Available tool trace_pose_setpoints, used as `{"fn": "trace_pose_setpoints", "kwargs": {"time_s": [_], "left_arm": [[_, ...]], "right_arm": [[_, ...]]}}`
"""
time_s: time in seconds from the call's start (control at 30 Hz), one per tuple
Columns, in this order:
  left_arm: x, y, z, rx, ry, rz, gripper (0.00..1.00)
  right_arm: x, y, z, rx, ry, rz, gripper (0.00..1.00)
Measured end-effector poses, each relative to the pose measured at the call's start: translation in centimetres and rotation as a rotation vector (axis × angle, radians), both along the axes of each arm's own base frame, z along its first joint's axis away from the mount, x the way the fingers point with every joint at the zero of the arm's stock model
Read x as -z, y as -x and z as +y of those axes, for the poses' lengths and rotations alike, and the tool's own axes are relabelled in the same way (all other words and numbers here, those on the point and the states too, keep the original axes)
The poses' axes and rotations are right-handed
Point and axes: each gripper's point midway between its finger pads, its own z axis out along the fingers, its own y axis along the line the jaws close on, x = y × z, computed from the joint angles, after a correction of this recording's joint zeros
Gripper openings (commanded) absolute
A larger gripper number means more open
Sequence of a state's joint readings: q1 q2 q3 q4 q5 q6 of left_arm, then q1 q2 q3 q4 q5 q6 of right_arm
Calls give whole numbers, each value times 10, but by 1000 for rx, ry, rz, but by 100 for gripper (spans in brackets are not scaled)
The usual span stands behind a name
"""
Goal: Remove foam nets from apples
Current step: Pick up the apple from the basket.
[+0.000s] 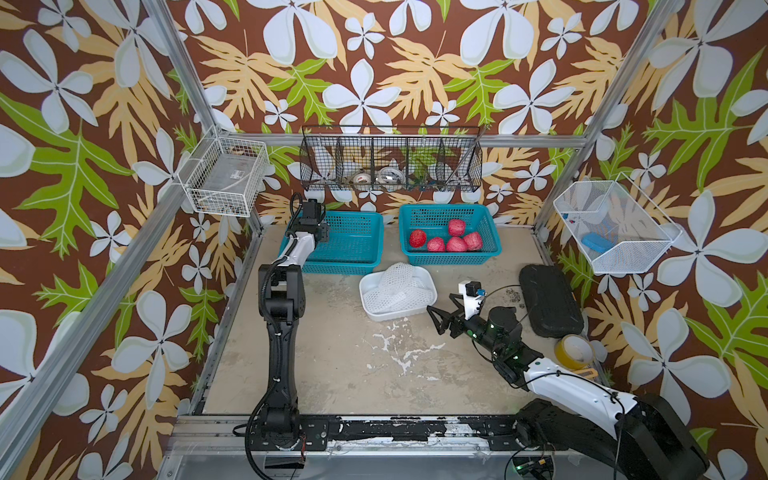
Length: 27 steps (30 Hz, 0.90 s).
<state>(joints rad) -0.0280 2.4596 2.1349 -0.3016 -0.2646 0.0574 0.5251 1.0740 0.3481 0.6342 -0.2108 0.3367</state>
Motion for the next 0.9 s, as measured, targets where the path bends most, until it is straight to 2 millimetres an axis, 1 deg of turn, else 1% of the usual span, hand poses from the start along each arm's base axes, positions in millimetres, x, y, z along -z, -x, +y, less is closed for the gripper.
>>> {"fn": "trace_pose_setpoints", "kwargs": {"time_s": [0.13, 0.4, 0.53, 0.63, 0.7, 0.9], "left_arm": [[-9, 6, -1, 3, 3, -7, 68], [-39, 32, -7, 33, 29, -38, 69], [-41, 47, -13, 51, 39, -27, 67], [-43, 61, -23, 69, 46, -13, 67], [-47, 72, -32, 84, 53, -12, 67], [-73, 105, -64, 123, 88, -65, 67]], "right_arm": [[-1, -1, -1, 6, 0, -2, 99], [-5, -2, -1, 9, -5, -10, 99], [-7, -1, -1, 10, -15, -10, 99], [-8, 0, -2, 12, -28, -7, 99], [-8, 1, -2, 13, -31, -5, 98], [-5, 0, -2, 13, -32, 8, 98]]}}
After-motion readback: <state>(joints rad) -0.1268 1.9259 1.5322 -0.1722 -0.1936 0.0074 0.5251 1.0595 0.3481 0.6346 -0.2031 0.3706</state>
